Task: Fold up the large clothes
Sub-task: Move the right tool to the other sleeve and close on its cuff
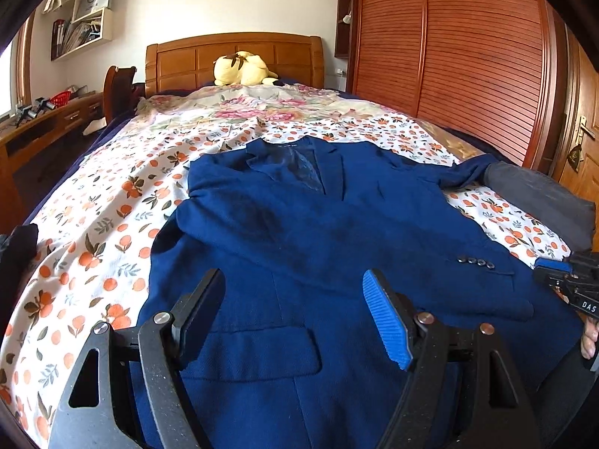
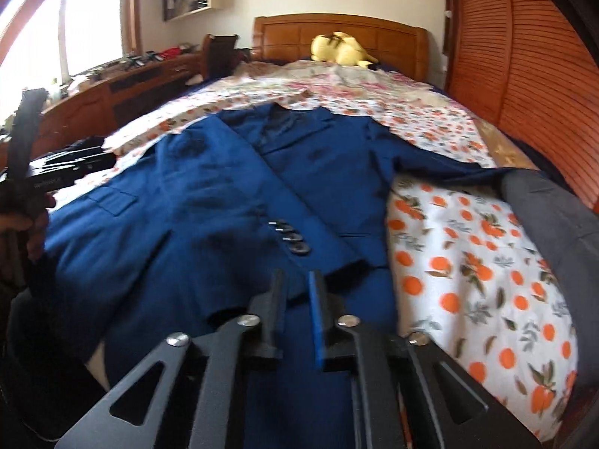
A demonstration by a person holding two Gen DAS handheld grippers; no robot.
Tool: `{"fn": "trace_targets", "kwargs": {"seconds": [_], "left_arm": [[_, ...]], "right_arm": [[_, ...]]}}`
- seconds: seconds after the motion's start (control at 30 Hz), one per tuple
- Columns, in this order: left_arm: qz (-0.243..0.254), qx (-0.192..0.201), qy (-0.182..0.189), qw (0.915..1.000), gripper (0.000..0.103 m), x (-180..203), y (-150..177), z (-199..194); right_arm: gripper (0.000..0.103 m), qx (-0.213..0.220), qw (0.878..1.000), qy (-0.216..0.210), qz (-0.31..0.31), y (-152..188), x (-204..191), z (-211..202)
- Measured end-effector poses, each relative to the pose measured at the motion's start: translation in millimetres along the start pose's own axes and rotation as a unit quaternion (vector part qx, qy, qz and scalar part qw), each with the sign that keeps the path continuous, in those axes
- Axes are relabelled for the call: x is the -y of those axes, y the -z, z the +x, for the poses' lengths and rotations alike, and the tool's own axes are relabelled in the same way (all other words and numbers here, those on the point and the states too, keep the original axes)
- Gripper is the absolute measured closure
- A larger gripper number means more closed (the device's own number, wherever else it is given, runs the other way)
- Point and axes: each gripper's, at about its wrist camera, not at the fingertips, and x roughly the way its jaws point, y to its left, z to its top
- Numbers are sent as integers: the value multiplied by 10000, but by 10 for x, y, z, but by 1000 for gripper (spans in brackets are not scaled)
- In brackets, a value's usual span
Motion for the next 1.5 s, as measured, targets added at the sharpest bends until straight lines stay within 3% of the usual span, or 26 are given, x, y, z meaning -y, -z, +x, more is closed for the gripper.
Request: {"fn": "trace_targets", "kwargs": {"seconds": [0.03,0.07,0.47,0.67,0.9,1.1,1.5], "left_arm": [[7,23,-15,10000,26,13,1,19],[9,44,-25,10000,26,23,8,37],[204,248,-322,9990,26,159,136,180],[319,367,-389,9981,26,206,168,159],[182,328,-378,9986,26,162,189,203],[107,375,-359,9986,26,144,201,194],[-30,336,-279,9990,26,82,223,215]], "right_arm": [[60,27,10000,11,46,-66,4,7],[58,64,9999,0,87,-128,-6,10],[56,-6,9999,61,131,-497,258,265],[33,20,9995,309,107,-753,627,440],[32,-156,9957,795,447,-1101,1253,918],[32,-441,9902,1182,599,-1291,1648,1561],[32,-894,9707,1220,1865,-1444,2290,2438]]}}
